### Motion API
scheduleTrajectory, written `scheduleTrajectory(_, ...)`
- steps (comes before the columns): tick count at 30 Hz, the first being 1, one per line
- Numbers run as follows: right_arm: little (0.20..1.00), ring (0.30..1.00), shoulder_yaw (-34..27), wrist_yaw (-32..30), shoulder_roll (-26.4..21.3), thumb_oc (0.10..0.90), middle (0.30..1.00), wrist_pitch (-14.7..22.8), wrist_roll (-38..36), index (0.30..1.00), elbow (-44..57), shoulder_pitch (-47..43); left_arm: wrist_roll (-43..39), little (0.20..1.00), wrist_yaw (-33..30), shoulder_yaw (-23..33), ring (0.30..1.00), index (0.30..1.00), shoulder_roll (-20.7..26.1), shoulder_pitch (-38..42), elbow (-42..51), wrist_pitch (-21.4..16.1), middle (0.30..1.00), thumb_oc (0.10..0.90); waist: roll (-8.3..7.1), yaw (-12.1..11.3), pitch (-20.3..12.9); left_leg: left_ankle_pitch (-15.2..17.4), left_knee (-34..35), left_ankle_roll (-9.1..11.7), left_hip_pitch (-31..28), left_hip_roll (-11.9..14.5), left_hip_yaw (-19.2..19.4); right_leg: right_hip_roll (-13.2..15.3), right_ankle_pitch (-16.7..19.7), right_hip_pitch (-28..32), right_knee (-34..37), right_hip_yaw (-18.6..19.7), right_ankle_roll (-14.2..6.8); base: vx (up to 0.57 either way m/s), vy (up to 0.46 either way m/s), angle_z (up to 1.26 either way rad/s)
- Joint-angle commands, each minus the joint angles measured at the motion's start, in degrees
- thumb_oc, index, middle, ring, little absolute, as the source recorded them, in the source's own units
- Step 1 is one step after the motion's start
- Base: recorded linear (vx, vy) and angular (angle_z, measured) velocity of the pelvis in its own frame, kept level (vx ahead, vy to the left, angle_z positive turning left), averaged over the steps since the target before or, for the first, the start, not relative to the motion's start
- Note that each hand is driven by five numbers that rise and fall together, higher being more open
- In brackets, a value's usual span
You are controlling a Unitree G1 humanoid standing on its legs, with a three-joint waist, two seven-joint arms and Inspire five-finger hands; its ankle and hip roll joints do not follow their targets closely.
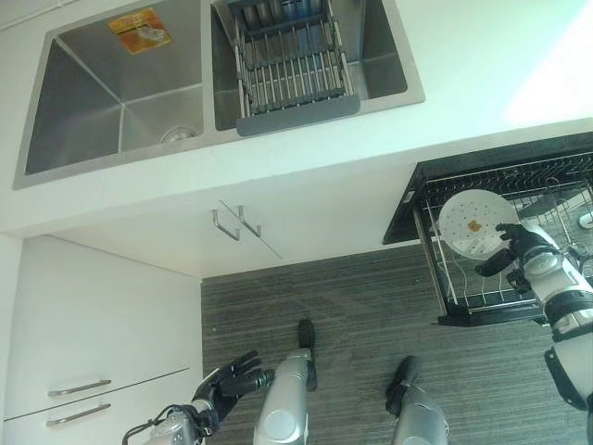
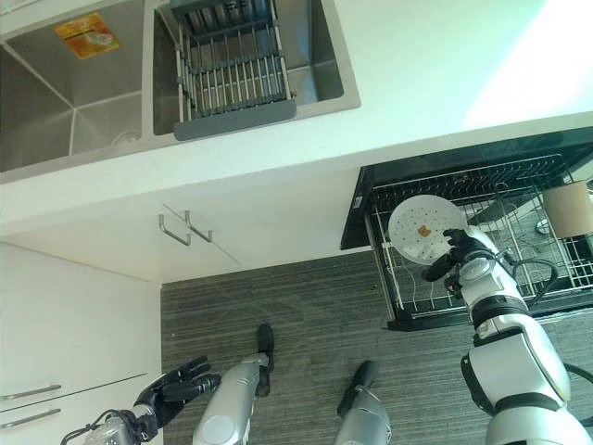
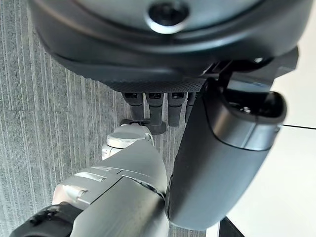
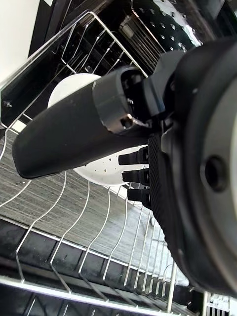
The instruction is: Place the dishes in the dishwasher.
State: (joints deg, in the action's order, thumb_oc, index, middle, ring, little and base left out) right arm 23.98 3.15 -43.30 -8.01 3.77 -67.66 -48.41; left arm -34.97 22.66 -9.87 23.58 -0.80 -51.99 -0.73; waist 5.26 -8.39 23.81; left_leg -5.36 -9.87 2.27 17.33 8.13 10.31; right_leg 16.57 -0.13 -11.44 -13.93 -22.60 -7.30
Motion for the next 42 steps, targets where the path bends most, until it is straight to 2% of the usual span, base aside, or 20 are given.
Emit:
scheduleTrajectory(1,0.900,0.900,-0.10,-0.50,-7.80,0.800,0.900,0.56,-2.23,0.900,3.82,-2.37,2.62,0.900,-0.66,-1.74,0.900,0.900,0.88,-3.27,0.59,0.61,0.900,0.800,-1.08,-0.63,-1.96,15.08,-7.32,2.78,-4.56,2.61,0.03,-1.52,-6.95,-0.35,-3.26,2.09,-1.55,0.02,0.028,-0.09)
scheduleTrajectory(6,0.900,0.900,-5.41,-0.78,-12.77,0.800,0.900,-0.79,-7.32,0.900,15.61,4.45,2.84,0.900,-1.89,0.81,0.900,0.900,0.62,-5.16,2.58,2.18,0.900,0.800,-3.57,1.52,-3.35,15.31,-7.32,3.09,-6.78,4.07,1.53,-2.38,-7.33,1.41,-3.26,2.86,-1.42,0.05,0.026,-0.15)
scheduleTrajectory(7,0.900,0.900,-11.28,-2.18,-14.35,0.800,0.900,-1.96,-10.28,0.900,22.83,10.81,3.16,0.900,-2.44,2.39,0.900,0.900,0.12,-6.00,2.91,2.74,0.900,0.800,-4.87,3.05,-4.06,14.36,-7.32,2.68,-7.25,4.77,2.68,-2.62,-6.54,1.59,-3.26,2.94,-0.65,0.04,0.017,-0.20)
scheduleTrajectory(9,0.900,0.900,-20.06,-5.63,-14.51,0.800,0.900,-1.44,-11.75,0.900,29.90,19.77,3.78,0.900,-2.86,4.32,0.900,0.900,-0.99,-7.16,2.66,2.83,0.900,0.800,-5.96,5.01,-5.14,14.71,-7.32,2.63,-8.52,5.54,3.47,-3.18,-6.75,2.33,-3.26,3.82,-0.59,0.11,0.013,-0.25)
scheduleTrajectory(13,0.900,0.900,-34.07,-11.77,-10.60,0.800,0.900,-4.77,-16.38,0.900,41.19,33.12,5.10,0.900,-3.60,6.15,0.900,0.900,-3.07,-8.46,0.94,2.21,0.900,0.800,-7.15,7.94,-6.73,15.40,-7.32,2.57,-10.74,6.55,5.17,-3.94,-7.26,3.64,-3.26,5.32,-0.59,0.13,0.006,-0.35)
scheduleTrajectory(17,0.900,0.900,-41.99,-19.02,-4.66,0.800,0.900,-8.64,-14.98,0.900,45.96,41.18,5.71,0.900,-4.32,7.68,0.900,0.900,-4.95,-8.66,-1.34,1.29,0.900,0.800,-7.08,10.74,-7.65,15.64,-7.32,2.69,-12.01,7.24,7.12,-4.31,-7.58,4.00,-3.26,6.69,-0.58,0.06,0.036,-0.40)
scheduleTrajectory(19,0.900,0.900,-44.12,-21.38,-2.36,0.800,0.900,-9.63,-18.55,0.900,45.06,43.60,6.07,0.900,-4.78,8.18,0.900,0.900,-5.60,-8.75,-2.15,1.01,0.900,0.800,-6.88,11.50,-7.93,15.70,-7.32,2.74,-12.47,7.40,7.77,-4.37,-7.71,4.24,-3.26,6.96,-0.56,0.05,0.024,-0.28)
scheduleTrajectory(20,0.900,0.900,-45.08,-22.29,0.51,0.800,0.900,-10.39,-20.88,0.900,42.93,45.54,6.48,0.900,-4.93,8.30,0.900,0.900,-5.95,-8.90,-3.04,0.62,0.900,0.800,-6.61,11.96,-8.25,15.68,-7.32,2.82,-12.91,7.53,8.29,-4.31,-7.74,4.51,-3.26,7.03,-0.60,0.04,0.009,-0.09)
scheduleTrajectory(23,0.900,0.900,-44.93,-23.08,2.49,0.800,0.900,-9.93,-22.24,0.900,38.70,46.72,7.07,0.900,-4.84,8.24,0.900,0.900,-5.90,-8.98,-3.20,1.05,0.900,0.800,-6.17,11.93,-8.47,15.54,-7.32,2.94,-13.24,7.57,8.57,-4.24,-7.91,4.96,-3.26,6.83,-0.46,0.03,-0.002,-0.07)
scheduleTrajectory(24,0.865,0.865,-44.59,-24.55,3.77,0.776,0.865,-9.70,-29.97,0.865,34.05,46.20,7.43,0.900,-4.84,7.69,0.900,0.900,-5.84,-8.65,-3.69,1.27,0.900,0.800,-5.70,11.63,-8.59,15.47,-7.32,3.04,-13.61,7.62,8.60,-4.09,-7.98,5.44,-3.26,6.45,-0.37,0.03,-0.007,-0.07)
scheduleTrajectory(25,0.509,0.509,-44.49,-25.14,4.28,0.540,0.509,-9.41,-33.44,0.509,32.08,45.75,7.49,0.900,-4.87,7.48,0.900,0.900,-5.81,-8.47,-3.96,1.37,0.900,0.800,-5.55,11.47,-8.63,15.47,-7.32,3.06,-13.72,7.58,8.55,-4.06,-8.03,5.62,-3.26,6.35,-0.33,0.04,-0.008,-0.03)
scheduleTrajectory(27,0.300,0.300,-44.19,-25.67,5.51,0.400,0.300,-7.08,-35.69,0.300,26.90,44.44,7.96,0.900,-4.63,7.02,0.900,0.900,-5.73,-8.08,-4.80,1.38,0.900,0.800,-5.19,10.91,-8.78,15.52,-7.32,3.14,-13.94,7.40,8.30,-3.92,-8.15,6.05,-3.26,6.03,-0.32,0.02,-0.004,0.00)
scheduleTrajectory(28,0.300,0.300,-43.25,-25.38,6.06,0.400,0.300,-6.77,-35.84,0.300,22.89,43.09,8.21,0.900,-4.49,6.23,0.900,0.900,-5.66,-7.66,-5.60,1.20,0.900,0.800,-4.88,10.36,-8.94,15.50,-7.32,3.19,-14.07,7.24,8.07,-3.71,-8.16,6.38,-3.26,5.58,-0.33,0.04,-0.013,0.06)
scheduleTrajectory(33,0.300,0.300,-42.43,-21.82,7.38,0.400,0.300,-5.81,-47.14,0.300,4.24,36.99,8.93,0.900,-3.78,3.68,0.900,0.900,-5.19,-5.86,-8.98,0.73,0.900,0.800,-3.58,7.41,-10.01,15.66,-7.32,3.23,-14.54,6.58,6.54,-3.02,-8.56,7.75,-3.26,3.84,-0.39,0.06,-0.033,0.15)
scheduleTrajectory(34,0.300,0.300,-42.55,-22.13,8.02,0.400,0.300,-5.47,-52.41,0.300,-0.85,35.06,9.55,0.900,-3.58,2.88,0.900,0.900,-5.23,-5.41,-10.60,0.47,0.900,0.800,-3.08,6.28,-10.48,15.78,-7.32,3.20,-14.75,6.24,5.80,-2.78,-8.81,8.39,-3.26,3.08,-0.39,0.11,-0.061,0.16)
scheduleTrajectory(38,0.300,0.300,-43.60,-24.61,9.48,0.400,0.300,-6.89,-60.53,0.300,-5.99,32.97,10.28,0.900,-3.73,2.23,0.900,0.900,-5.24,-5.42,-12.64,0.45,0.900,0.800,-2.05,4.37,-11.62,15.93,-7.32,3.25,-14.91,5.59,4.30,-2.46,-9.21,9.30,-3.26,1.81,-0.46,0.10,-0.053,0.31)
scheduleTrajectory(42,0.300,0.300,-42.18,-25.34,10.56,0.400,0.300,-7.25,-59.01,0.300,-7.70,31.82,9.95,0.900,-4.37,2.36,0.900,0.900,-5.19,-6.12,-13.82,0.67,0.900,0.800,-1.34,2.83,-11.99,15.84,-7.32,3.10,-14.26,4.57,2.63,-2.16,-9.30,9.42,-3.26,1.30,-0.49,0.08,-0.036,0.33)
